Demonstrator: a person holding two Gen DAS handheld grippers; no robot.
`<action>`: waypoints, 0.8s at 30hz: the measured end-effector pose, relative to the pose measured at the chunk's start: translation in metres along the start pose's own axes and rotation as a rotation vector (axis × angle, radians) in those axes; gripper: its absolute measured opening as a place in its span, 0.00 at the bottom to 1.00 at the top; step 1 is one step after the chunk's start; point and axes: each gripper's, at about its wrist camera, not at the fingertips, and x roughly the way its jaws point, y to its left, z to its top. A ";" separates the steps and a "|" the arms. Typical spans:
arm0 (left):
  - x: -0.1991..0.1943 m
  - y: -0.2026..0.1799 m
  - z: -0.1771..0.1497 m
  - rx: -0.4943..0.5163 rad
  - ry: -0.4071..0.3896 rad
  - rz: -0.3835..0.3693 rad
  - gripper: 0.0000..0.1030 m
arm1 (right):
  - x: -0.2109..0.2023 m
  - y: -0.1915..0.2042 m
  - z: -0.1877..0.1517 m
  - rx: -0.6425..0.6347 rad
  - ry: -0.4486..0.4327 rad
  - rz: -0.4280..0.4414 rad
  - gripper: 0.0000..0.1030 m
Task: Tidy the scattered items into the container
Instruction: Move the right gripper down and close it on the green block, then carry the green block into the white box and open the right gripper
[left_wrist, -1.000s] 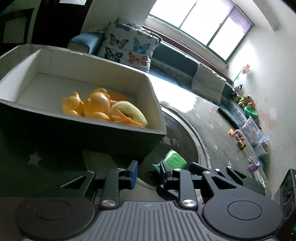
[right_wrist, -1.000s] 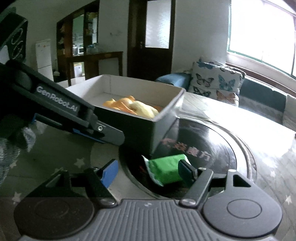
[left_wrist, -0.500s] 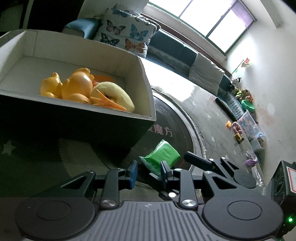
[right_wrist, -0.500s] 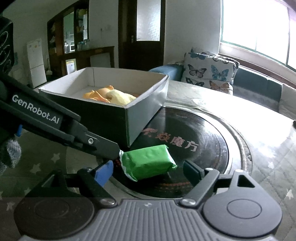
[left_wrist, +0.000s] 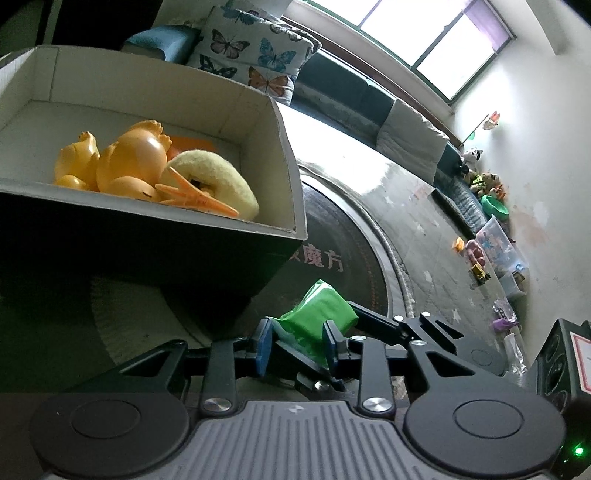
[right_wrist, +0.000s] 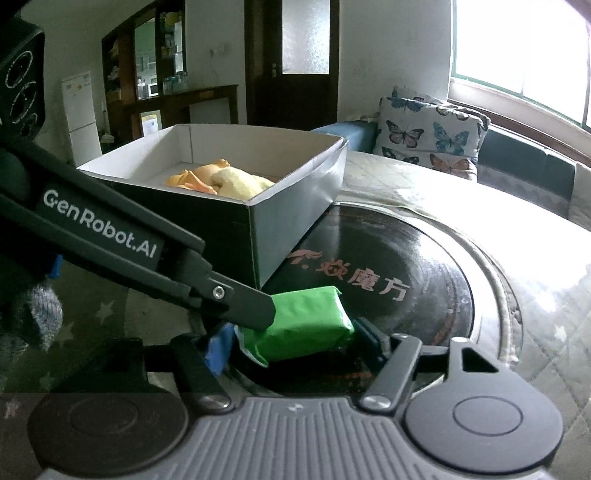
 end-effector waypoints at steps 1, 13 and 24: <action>0.000 0.000 0.000 0.002 -0.001 -0.001 0.32 | 0.000 0.000 0.000 0.001 0.000 0.000 0.67; -0.019 -0.002 -0.003 0.036 -0.031 -0.015 0.30 | -0.016 0.008 0.001 0.028 -0.026 -0.005 0.63; -0.073 -0.001 0.006 0.056 -0.156 -0.028 0.30 | -0.043 0.032 0.030 -0.021 -0.137 0.004 0.63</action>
